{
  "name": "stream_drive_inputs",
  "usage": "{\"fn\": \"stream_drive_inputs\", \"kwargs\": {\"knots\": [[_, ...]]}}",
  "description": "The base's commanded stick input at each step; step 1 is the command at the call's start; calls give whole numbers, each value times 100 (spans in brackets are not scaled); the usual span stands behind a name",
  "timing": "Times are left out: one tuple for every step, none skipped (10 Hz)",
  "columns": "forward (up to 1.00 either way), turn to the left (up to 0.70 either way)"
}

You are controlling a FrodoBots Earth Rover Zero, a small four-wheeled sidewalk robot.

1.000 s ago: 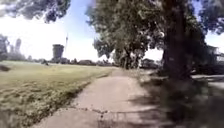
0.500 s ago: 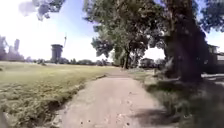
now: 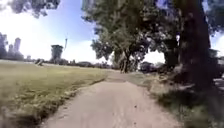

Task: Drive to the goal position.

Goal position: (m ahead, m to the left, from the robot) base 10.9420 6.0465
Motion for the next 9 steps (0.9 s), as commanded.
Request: {"fn": "stream_drive_inputs", "kwargs": {"knots": [[100,-19],[100,-8],[100,0],[100,0],[100,0],[100,0],[100,0],[100,0],[100,0]]}}
